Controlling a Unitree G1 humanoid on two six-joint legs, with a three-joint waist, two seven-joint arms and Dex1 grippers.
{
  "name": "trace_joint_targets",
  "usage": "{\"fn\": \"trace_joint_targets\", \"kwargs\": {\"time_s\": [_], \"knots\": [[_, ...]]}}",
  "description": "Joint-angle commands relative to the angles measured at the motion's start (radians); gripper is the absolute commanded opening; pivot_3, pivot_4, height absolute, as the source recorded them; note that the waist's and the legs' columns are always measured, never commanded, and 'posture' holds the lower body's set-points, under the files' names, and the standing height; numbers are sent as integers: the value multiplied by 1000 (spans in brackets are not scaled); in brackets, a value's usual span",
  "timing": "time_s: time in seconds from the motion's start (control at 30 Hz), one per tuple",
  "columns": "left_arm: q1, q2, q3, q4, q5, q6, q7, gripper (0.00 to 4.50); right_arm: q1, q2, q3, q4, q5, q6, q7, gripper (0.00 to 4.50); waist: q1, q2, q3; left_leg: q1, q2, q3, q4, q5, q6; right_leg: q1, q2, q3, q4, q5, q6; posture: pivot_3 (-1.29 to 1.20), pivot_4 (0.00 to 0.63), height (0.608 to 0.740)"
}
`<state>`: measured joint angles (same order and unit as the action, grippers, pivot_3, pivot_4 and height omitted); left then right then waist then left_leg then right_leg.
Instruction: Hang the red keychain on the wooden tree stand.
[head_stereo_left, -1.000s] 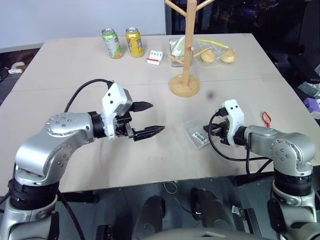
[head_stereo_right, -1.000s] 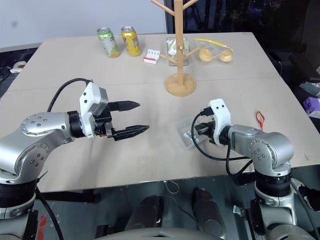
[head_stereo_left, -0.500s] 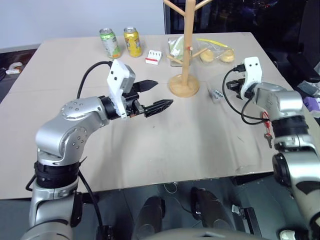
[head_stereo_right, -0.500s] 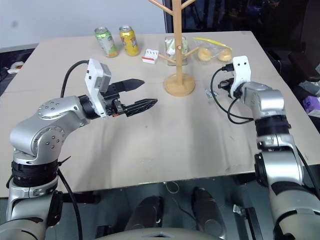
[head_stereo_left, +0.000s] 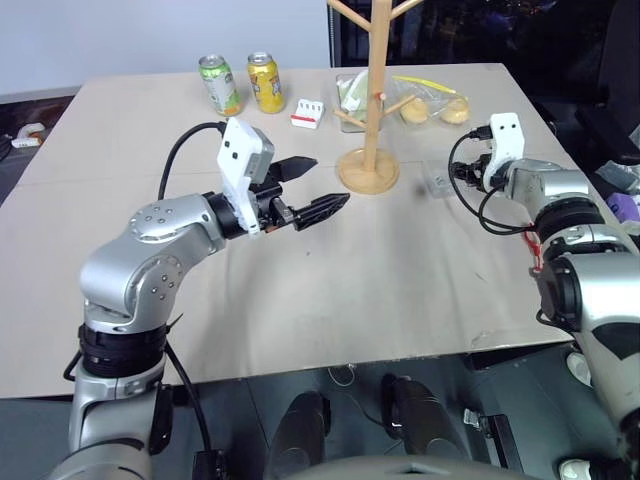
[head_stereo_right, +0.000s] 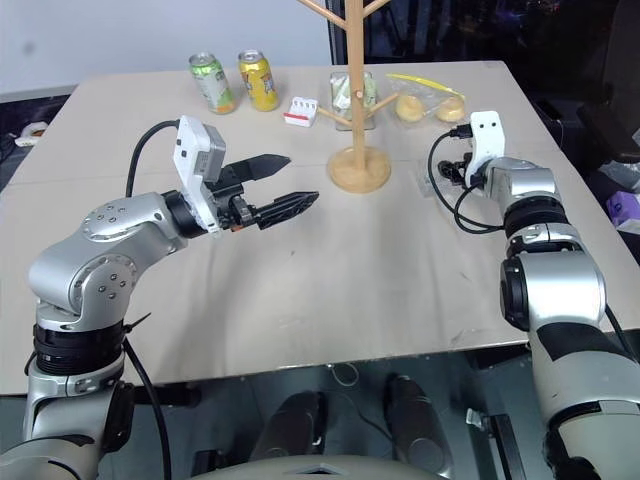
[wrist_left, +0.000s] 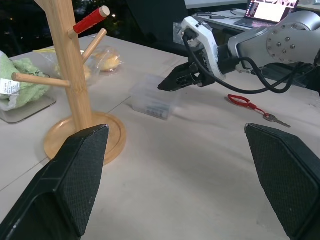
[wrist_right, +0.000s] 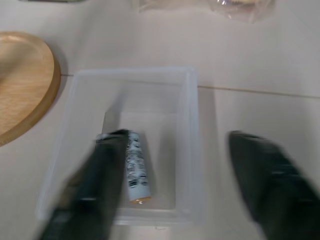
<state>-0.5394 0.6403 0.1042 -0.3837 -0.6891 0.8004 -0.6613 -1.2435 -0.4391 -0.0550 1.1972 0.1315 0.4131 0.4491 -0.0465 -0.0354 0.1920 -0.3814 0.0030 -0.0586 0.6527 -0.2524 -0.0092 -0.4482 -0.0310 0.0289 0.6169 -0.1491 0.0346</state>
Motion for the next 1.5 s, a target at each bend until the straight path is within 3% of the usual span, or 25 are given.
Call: {"fn": "trace_joint_targets", "kwargs": {"time_s": [0.03,0.17,0.27,0.4,0.63,0.77,1.03,1.43,1.5], "knots": [[-20,6,11,-40,-13,-5,-3,4500,-49,-63,-22,-115,4,19,57,4429,1,0,0,0,0,0,0,0,0,0,0,0,0,0,0,0,150,740],[-24,22,10,-56,-46,13,-34,4500,48,-135,-46,-407,55,223,117,4429,3,2,1,-1,0,0,0,0,0,0,0,0,0,0,0,0,150,740],[-28,35,-9,-70,-77,34,-79,4500,262,-202,-88,-807,111,423,115,4429,12,2,1,-2,0,-3,0,0,0,0,0,-3,-1,0,0,0,150,740],[-39,43,-46,-80,-115,59,-136,4500,524,-252,-166,-1201,153,557,80,4429,14,2,1,-2,-1,-2,0,0,0,0,-2,-2,-1,-2,4,0,150,740],[-58,14,-133,-57,-127,55,-218,4500,825,-216,-318,-1516,174,699,-36,4429,3,2,1,2,0,1,3,0,0,1,1,1,5,-3,3,0,150,740],[-67,12,-145,-43,-120,53,-237,4500,899,-177,-350,-1555,203,723,-51,4429,2,2,1,2,1,1,2,0,0,0,3,2,5,-3,4,0,150,740],[-61,15,-144,-58,-130,68,-242,4500,976,-201,-323,-1425,182,593,-23,4429,5,2,1,1,1,1,3,0,0,0,2,2,4,-3,4,0,150,740],[-63,30,-136,-68,-128,79,-229,4500,930,-212,-307,-1169,204,483,36,4429,3,2,1,1,0,1,3,0,0,0,2,3,4,-4,3,0,150,740],[-65,32,-136,-68,-127,80,-230,4500,936,-222,-287,-1150,194,460,56,3917,4,2,1,1,0,1,3,0,0,0,2,3,4,-4,3,0,150,740]]}}
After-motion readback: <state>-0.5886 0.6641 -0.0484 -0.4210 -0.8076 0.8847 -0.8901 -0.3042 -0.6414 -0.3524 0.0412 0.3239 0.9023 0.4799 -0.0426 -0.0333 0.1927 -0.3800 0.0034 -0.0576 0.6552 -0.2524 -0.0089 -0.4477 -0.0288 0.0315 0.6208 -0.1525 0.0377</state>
